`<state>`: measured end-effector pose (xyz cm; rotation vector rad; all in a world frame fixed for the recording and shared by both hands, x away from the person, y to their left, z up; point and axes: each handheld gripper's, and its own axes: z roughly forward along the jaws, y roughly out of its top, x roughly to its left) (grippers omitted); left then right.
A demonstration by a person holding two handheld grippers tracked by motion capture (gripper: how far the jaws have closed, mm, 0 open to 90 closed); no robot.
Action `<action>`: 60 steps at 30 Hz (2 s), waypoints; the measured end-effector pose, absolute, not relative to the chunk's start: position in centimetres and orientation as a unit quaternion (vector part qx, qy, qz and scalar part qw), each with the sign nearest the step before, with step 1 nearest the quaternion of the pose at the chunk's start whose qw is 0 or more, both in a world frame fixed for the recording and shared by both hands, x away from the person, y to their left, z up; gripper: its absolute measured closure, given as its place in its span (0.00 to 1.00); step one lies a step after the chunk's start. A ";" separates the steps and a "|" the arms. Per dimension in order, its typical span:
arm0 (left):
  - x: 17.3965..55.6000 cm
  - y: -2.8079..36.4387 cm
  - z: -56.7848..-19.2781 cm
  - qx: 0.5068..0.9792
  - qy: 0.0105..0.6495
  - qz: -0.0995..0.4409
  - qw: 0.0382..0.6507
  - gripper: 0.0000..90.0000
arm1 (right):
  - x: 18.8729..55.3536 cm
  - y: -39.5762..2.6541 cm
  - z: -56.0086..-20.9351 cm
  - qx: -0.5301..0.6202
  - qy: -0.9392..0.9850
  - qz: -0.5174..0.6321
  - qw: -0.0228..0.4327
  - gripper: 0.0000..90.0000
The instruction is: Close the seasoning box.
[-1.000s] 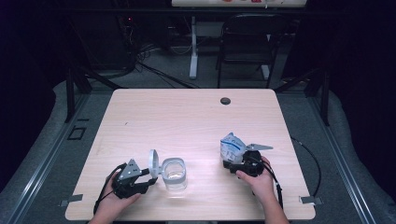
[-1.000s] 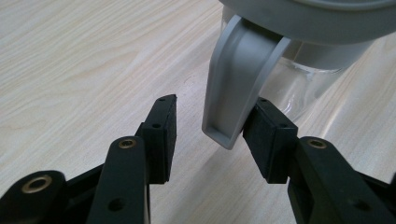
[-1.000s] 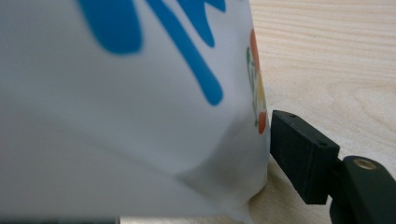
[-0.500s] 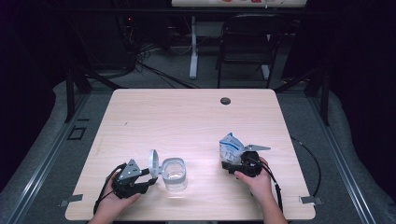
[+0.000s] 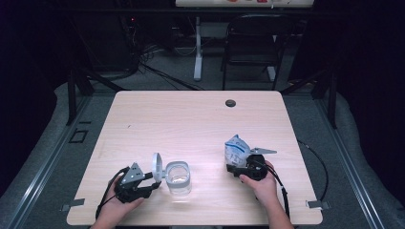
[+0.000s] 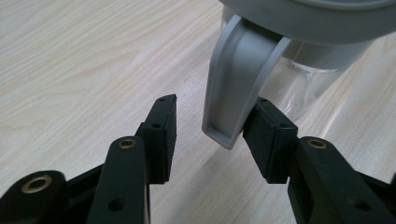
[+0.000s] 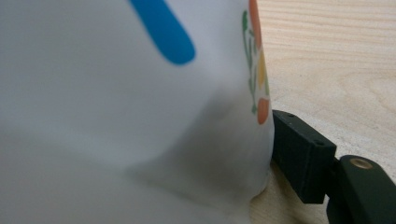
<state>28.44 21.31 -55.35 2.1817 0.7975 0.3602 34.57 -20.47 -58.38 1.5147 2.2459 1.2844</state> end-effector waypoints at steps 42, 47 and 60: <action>28.3 21.4 -55.4 0.854 0.312 0.142 0.390 0.63 | 34.3 -20.7 -58.1 0.495 0.750 0.432 0.073 0.48; 28.3 21.4 -55.4 0.854 0.312 0.141 0.391 0.64 | 34.3 -20.7 -58.0 0.492 0.754 0.429 0.077 0.48; 28.2 21.4 -55.4 0.854 0.312 0.142 0.391 0.64 | 34.0 -20.7 -57.5 0.485 0.750 0.442 0.084 0.48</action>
